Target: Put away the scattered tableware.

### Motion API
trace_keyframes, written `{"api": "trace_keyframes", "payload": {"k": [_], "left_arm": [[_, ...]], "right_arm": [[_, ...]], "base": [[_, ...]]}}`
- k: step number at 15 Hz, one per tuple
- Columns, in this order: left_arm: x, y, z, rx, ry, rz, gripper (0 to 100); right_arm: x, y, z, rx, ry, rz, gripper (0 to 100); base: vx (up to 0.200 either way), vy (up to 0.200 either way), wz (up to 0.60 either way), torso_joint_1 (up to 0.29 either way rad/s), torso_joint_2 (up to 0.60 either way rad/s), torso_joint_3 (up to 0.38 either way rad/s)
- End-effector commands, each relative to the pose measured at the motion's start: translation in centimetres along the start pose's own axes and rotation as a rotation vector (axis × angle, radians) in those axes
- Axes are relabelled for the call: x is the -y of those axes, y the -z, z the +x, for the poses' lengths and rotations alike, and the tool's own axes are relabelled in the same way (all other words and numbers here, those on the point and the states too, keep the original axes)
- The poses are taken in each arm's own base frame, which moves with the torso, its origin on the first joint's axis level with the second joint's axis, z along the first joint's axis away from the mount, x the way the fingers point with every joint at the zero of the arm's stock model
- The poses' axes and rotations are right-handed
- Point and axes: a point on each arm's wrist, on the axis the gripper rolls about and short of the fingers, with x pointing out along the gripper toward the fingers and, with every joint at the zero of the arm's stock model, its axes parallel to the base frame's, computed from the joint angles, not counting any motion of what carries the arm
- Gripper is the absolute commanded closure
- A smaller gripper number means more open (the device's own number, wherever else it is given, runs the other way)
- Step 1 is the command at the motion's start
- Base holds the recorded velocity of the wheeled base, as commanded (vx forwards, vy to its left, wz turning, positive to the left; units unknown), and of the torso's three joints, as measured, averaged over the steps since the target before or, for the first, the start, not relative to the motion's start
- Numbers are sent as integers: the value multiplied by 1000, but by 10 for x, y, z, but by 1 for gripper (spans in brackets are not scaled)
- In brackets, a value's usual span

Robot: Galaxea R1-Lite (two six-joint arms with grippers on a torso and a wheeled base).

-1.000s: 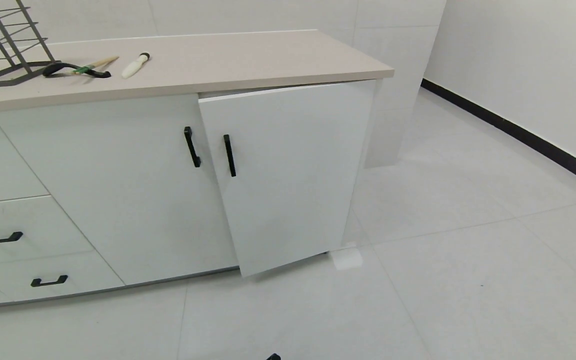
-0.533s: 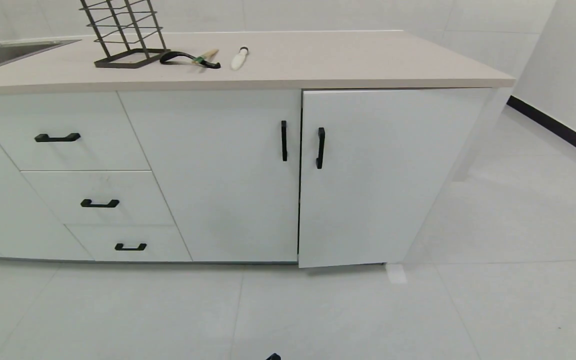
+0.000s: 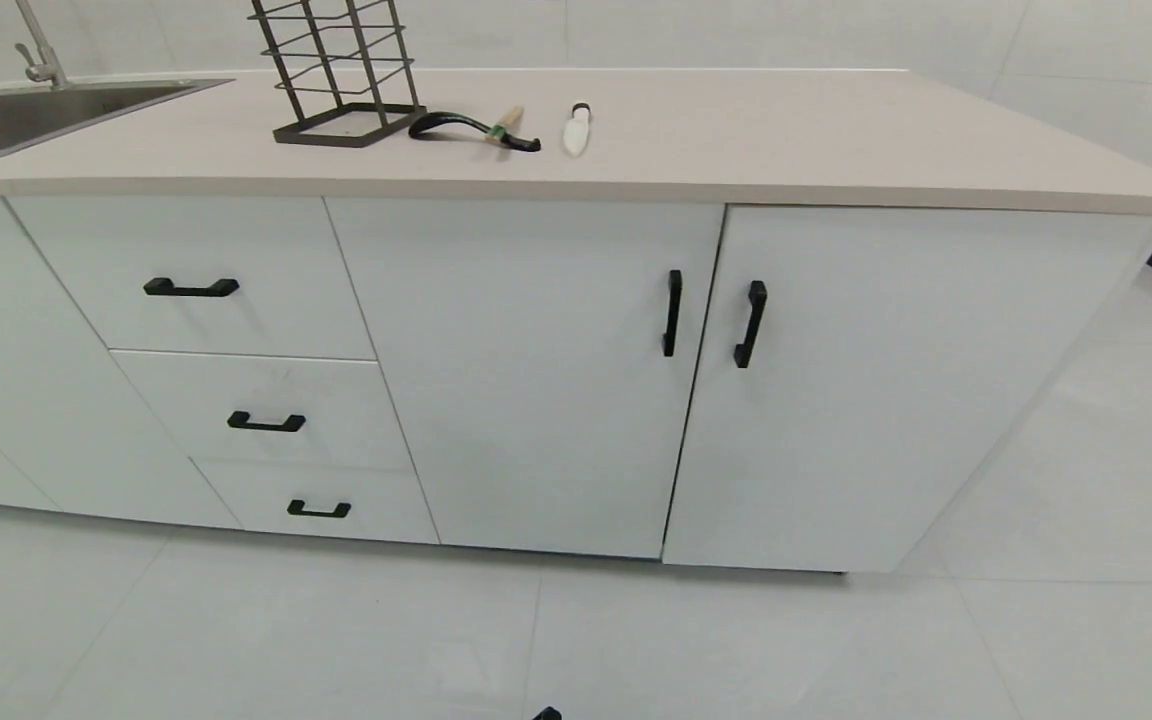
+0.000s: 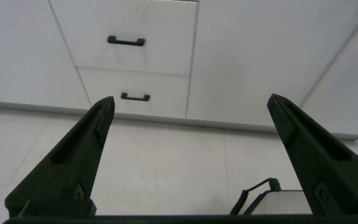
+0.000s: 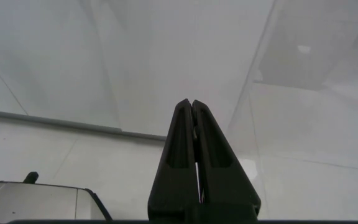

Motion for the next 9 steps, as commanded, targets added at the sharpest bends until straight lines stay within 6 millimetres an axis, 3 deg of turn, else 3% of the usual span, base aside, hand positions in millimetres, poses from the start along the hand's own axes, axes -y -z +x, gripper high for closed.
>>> {"api": "trace_keyframes", "payload": {"k": [1,3,9], "left_arm": [[0,0,0,-2,0,-1,0],[0,0,0,-2,0,-1,0],[0,0,0,-2,0,1,0]], "right_arm": [[0,0,0,-3,-1,0,100],[0,0,0,-3,-1,0,100],[0,0,0,-3,1,1,100]], "base": [[200,200,0,-2,2,-2],[200,200,0,5,5,0],[0,200,0,6,3,1]]}}
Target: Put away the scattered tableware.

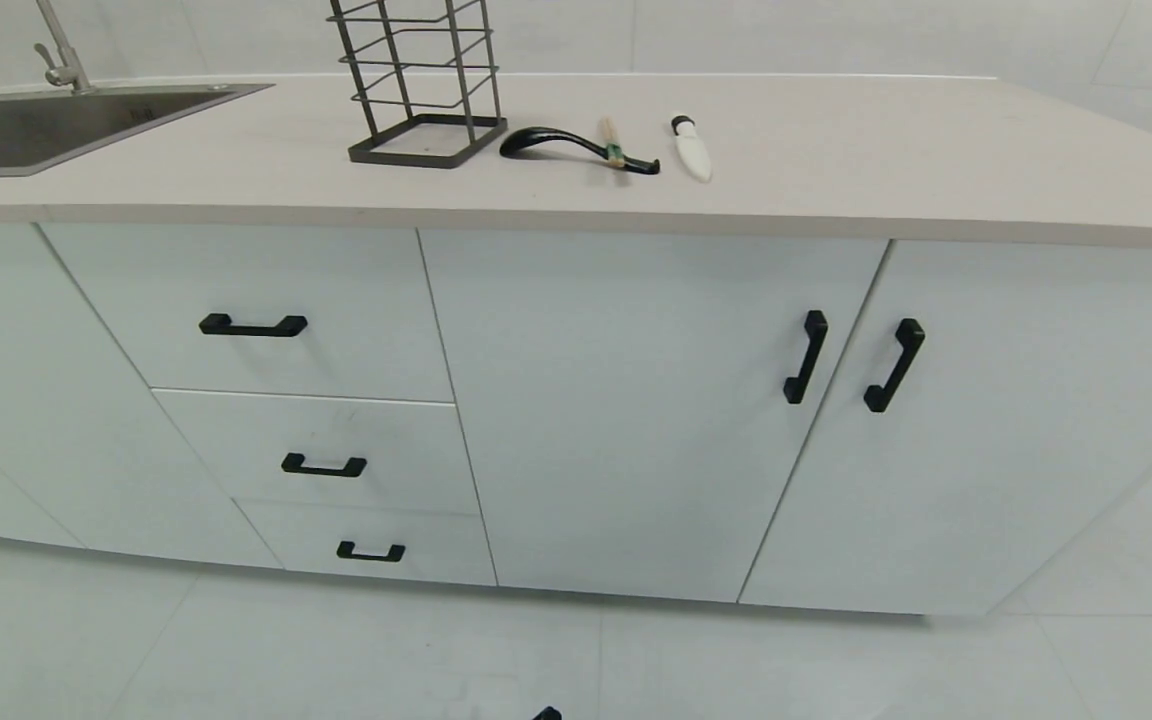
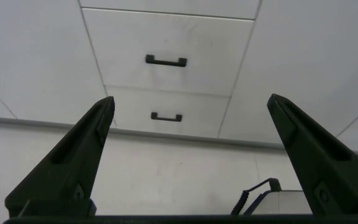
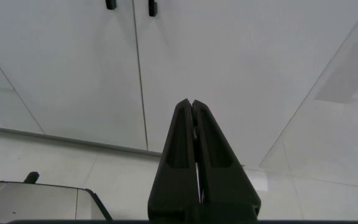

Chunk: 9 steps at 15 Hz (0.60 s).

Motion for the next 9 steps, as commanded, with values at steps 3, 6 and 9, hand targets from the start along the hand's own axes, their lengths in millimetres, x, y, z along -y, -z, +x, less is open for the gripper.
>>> {"api": "trace_keyframes", "payload": {"k": [3,6,9], "left_arm": [[0,0,0,-2,0,0,0],[0,0,0,-2,0,0,0],[0,0,0,-2,0,0,0]], "right_arm": [[0,0,0,-3,0,0,100],[0,0,0,-3,0,0,100],[0,0,0,-3,0,0,100]], "base": [[0,200,0,2,7,2],[0,67,0,2,1,-1],[0,0,0,0,0,0]]}}
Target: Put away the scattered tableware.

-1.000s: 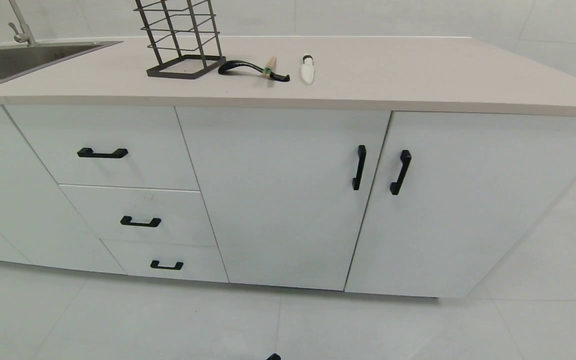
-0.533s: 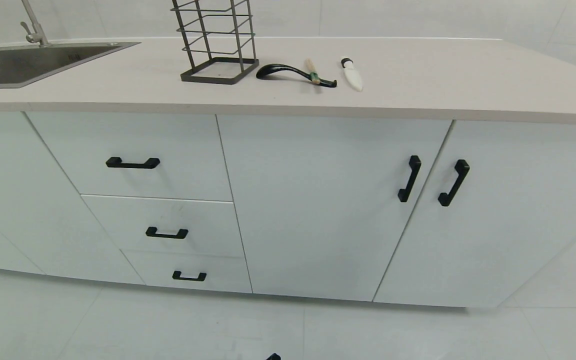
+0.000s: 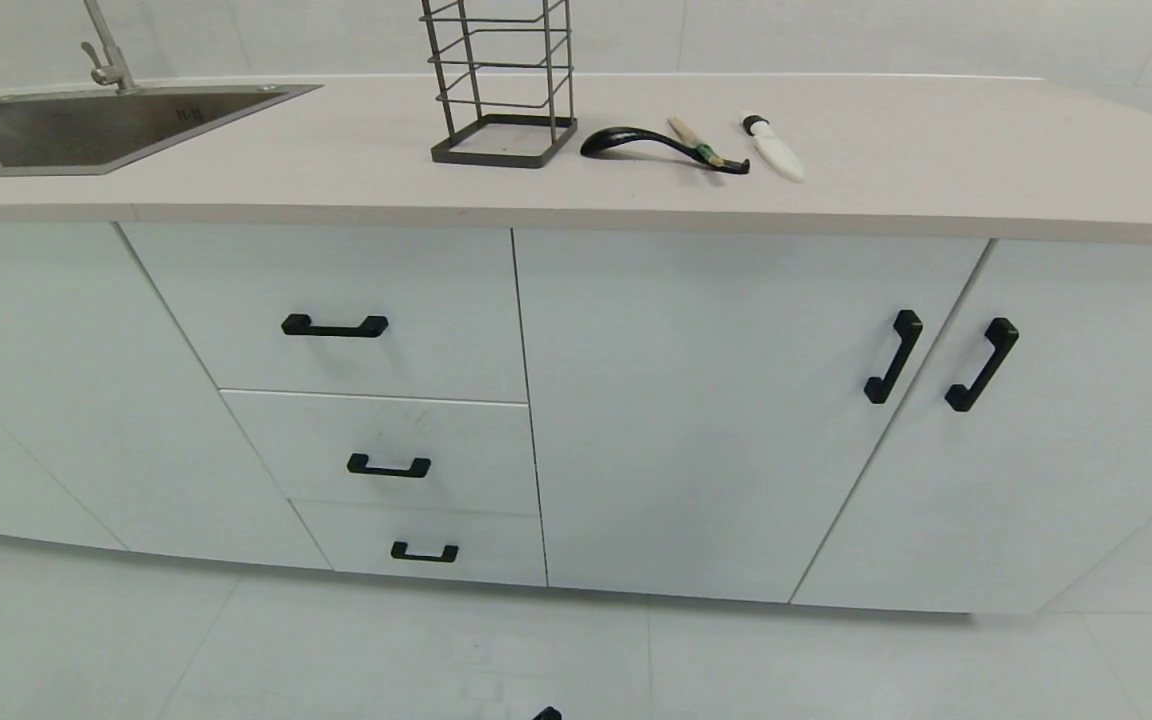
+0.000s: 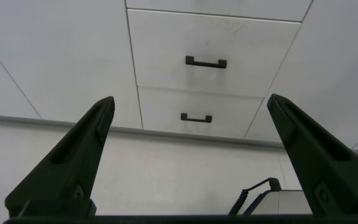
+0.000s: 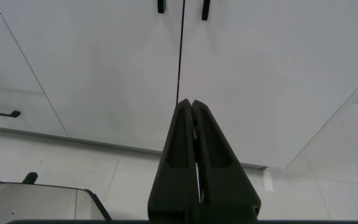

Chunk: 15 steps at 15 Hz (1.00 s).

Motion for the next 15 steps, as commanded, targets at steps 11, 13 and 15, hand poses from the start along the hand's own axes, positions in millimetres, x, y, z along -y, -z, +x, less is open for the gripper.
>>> {"api": "trace_keyframes", "payload": {"k": [11,13,15], "left_arm": [[0,0,0,-2,0,2,0],[0,0,0,-2,0,4,0],[0,0,0,0,0,7,0]], "right_arm": [[0,0,0,-1,2,-2,100],[0,0,0,-1,2,-4,100],[0,0,0,-1,2,-4,100]], "base": [[0,0,218,0,1,2],[0,0,0,0,0,0],[0,0,0,0,0,0]]}}
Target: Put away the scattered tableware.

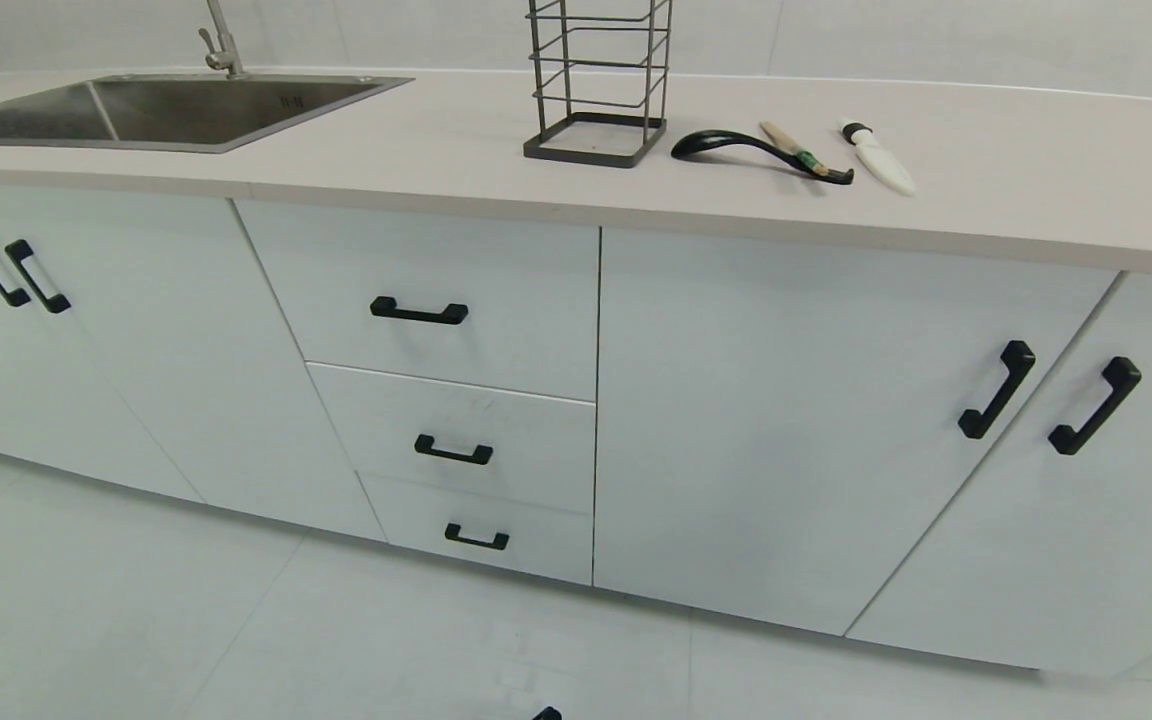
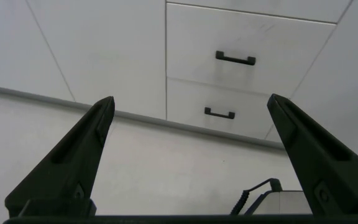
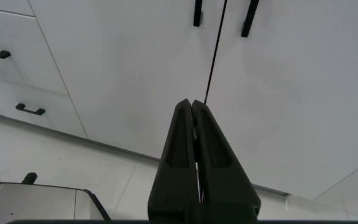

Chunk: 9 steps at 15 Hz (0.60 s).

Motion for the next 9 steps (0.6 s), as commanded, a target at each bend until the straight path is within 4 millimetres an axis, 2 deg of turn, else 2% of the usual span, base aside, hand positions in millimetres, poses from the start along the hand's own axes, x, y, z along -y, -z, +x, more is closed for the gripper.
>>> {"api": "trace_keyframes", "payload": {"k": [1,7,9], "left_arm": [[0,0,0,0,1,3,0],[0,0,0,0,1,11,0],[0,0,0,0,4,23,0]], "right_arm": [[0,0,0,-2,0,-1,100],[0,0,0,0,0,1,100],[0,0,0,0,-1,1,100]], "base": [[200,0,0,2,2,2],[0,0,0,0,0,0],[200,200,0,7,5,5]]}}
